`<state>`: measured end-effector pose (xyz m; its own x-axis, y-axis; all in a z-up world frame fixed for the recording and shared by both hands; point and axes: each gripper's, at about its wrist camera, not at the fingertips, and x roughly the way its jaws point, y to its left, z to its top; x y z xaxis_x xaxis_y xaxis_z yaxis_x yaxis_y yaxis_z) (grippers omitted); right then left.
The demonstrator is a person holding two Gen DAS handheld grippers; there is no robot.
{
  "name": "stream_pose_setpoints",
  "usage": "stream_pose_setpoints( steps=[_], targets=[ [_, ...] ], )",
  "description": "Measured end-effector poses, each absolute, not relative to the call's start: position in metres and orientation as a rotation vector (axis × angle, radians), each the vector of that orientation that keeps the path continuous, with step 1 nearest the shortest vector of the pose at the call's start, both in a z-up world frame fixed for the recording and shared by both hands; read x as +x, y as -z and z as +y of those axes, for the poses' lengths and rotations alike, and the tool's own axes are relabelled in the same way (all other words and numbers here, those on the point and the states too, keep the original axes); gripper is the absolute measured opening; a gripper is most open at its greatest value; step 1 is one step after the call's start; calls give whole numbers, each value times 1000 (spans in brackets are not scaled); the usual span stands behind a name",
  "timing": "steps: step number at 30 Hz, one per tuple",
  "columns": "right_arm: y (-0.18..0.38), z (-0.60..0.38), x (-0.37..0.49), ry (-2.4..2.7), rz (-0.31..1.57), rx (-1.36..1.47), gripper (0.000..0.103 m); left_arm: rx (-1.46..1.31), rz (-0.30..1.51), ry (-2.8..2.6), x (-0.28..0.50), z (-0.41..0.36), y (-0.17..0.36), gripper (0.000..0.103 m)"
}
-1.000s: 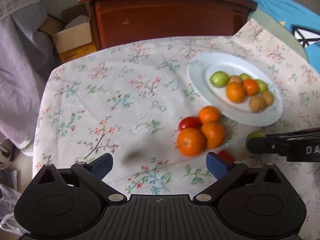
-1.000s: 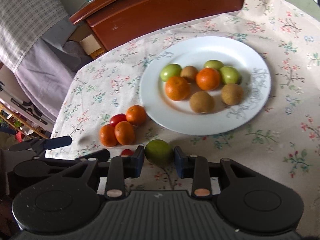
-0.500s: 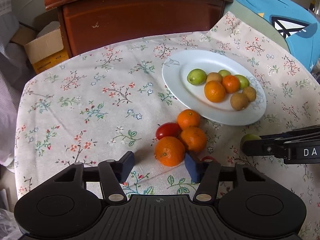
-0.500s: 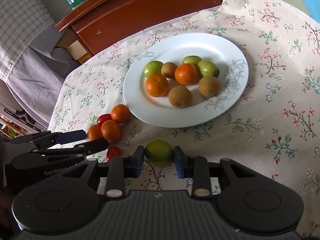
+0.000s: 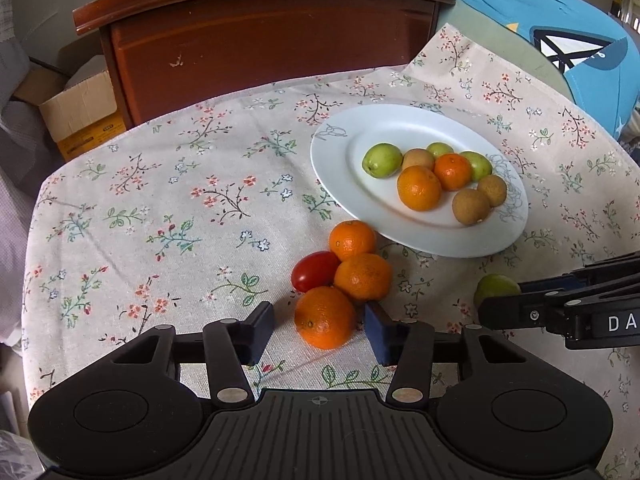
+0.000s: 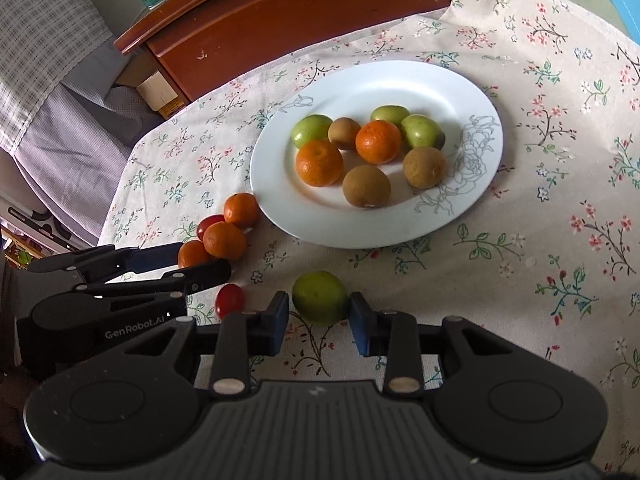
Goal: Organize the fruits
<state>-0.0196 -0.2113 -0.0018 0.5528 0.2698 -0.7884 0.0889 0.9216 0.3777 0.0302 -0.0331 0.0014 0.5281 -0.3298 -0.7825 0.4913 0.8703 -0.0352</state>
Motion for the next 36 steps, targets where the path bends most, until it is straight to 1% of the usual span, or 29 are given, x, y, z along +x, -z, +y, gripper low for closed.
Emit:
stream_pose_setpoints(
  steps=[2,3,5,6,7,18,36],
  targets=[
    [2,-211,-20,-111,986,395,34,191,890,491,30,-33,-2,46],
    [2,-210,-20,-112,985,391,34,191,889,490,30,-33,-2,44],
    [2,-210,-20,-107,984,383,31,192,888,489,28,-33,-2,38],
    [2,-210,-20,-108,983,381,31,189,889,488,28,-33,-2,30],
    [2,-210,-20,-108,984,381,31,185,890,487,27,-33,-3,29],
    [2,-209,-18,-119,983,399,31,144,905,473,24,-29,-8,29],
    [-9,-211,-17,-146,922,418,31,132,825,462,18,-35,-34,29]
  ],
)
